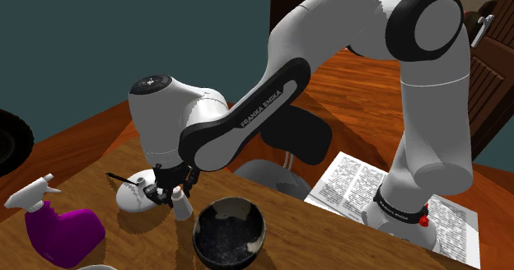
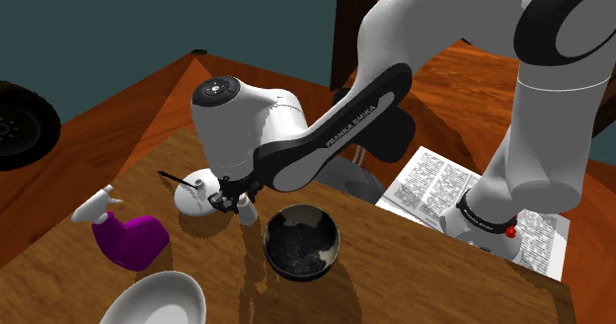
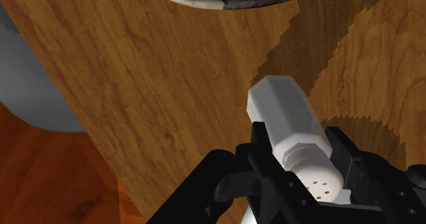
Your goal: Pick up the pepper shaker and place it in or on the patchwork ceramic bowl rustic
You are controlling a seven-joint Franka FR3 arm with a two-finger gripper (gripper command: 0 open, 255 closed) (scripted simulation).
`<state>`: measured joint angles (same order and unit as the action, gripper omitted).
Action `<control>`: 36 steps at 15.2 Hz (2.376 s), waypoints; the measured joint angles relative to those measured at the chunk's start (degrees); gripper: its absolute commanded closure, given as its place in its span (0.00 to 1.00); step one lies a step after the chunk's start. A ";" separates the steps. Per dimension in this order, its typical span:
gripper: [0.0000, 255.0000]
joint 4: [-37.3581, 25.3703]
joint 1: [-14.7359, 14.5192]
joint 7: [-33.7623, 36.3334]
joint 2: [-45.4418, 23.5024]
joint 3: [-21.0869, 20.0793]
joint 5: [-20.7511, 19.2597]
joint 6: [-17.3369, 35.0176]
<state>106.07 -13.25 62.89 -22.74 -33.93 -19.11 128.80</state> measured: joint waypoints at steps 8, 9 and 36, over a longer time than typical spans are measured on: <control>1.00 0.01 -0.01 0.01 0.00 0.00 0.00 0.00; 1.00 0.02 0.09 -0.11 0.25 -0.10 0.19 -0.22; 1.00 -11.71 1.49 -4.79 7.25 -2.88 6.48 -17.46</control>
<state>94.36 -11.76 58.10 -15.49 -36.81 -12.63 111.33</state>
